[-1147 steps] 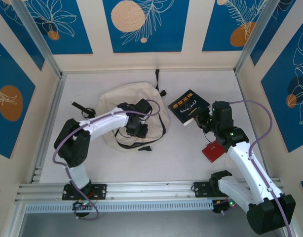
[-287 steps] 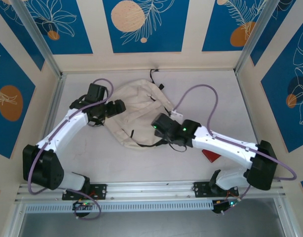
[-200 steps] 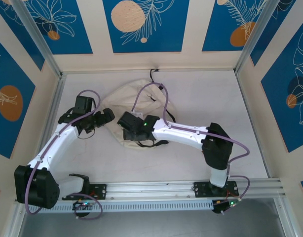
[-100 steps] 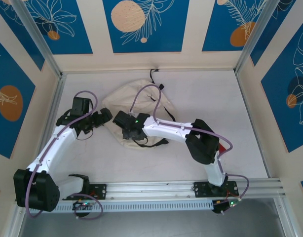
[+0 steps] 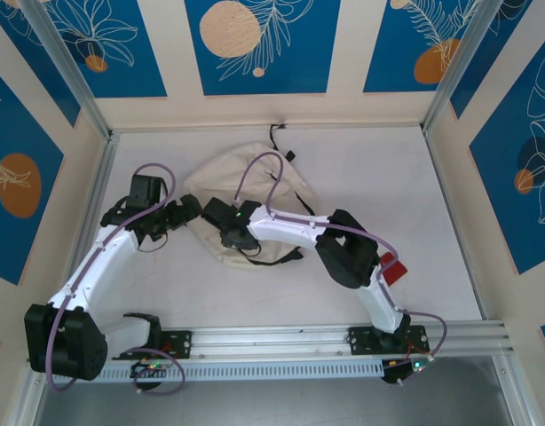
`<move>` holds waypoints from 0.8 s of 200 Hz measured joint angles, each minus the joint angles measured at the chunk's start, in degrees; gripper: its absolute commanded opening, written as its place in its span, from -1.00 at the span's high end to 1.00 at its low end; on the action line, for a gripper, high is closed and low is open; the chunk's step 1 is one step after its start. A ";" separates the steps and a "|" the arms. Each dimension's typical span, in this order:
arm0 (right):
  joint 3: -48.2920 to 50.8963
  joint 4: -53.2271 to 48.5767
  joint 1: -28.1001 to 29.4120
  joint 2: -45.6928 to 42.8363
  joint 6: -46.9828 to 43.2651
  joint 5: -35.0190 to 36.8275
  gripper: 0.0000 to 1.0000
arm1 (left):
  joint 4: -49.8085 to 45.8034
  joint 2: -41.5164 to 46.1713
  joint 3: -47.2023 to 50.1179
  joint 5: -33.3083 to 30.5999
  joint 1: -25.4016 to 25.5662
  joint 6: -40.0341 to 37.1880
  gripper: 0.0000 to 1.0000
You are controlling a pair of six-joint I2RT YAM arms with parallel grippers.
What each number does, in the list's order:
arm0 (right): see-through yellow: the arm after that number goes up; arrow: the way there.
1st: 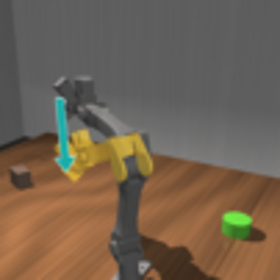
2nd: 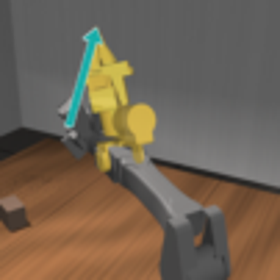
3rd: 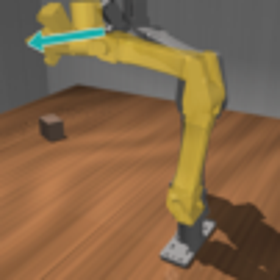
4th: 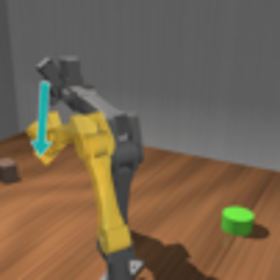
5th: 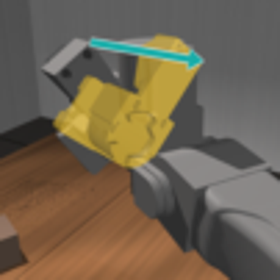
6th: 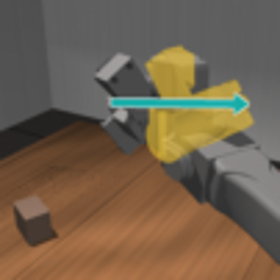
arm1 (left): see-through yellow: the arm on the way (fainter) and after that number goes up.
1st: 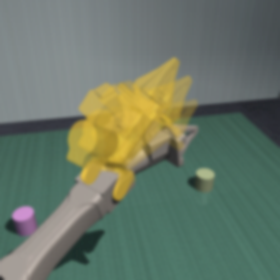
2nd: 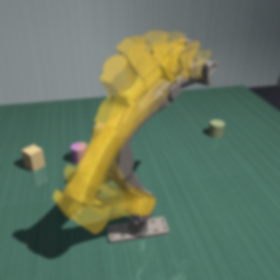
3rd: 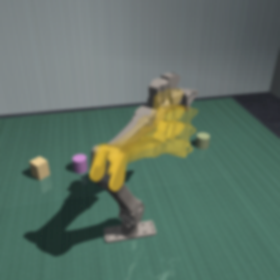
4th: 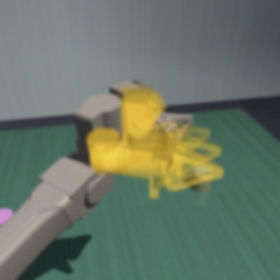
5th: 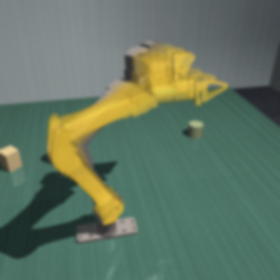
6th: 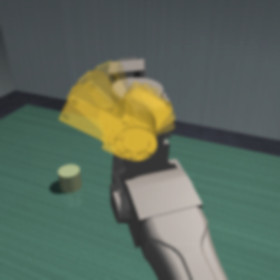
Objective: Pack the student bag
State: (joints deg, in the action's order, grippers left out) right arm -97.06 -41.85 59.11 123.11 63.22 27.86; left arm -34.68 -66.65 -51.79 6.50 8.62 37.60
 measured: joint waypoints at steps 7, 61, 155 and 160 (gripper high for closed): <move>-0.02 0.02 0.00 0.13 -0.02 0.00 0.39 | 0.00 0.02 0.00 0.11 0.00 0.00 -1.00; -0.55 -0.35 -0.11 0.66 -0.09 0.00 0.86 | 0.09 0.35 0.17 0.68 0.00 0.07 -1.00; -1.18 -2.91 2.25 -6.38 -3.78 3.63 1.00 | 3.89 0.09 5.31 10.45 -0.15 4.57 -0.73; -1.18 -2.84 2.47 -7.04 -3.93 3.63 1.00 | 4.44 -0.11 5.70 11.37 -0.15 4.72 -0.73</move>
State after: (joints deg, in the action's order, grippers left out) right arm -98.24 -44.69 61.58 116.07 59.29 31.48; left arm -30.24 -66.76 -46.09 17.87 8.47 42.33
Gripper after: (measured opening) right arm 0.058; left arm 0.879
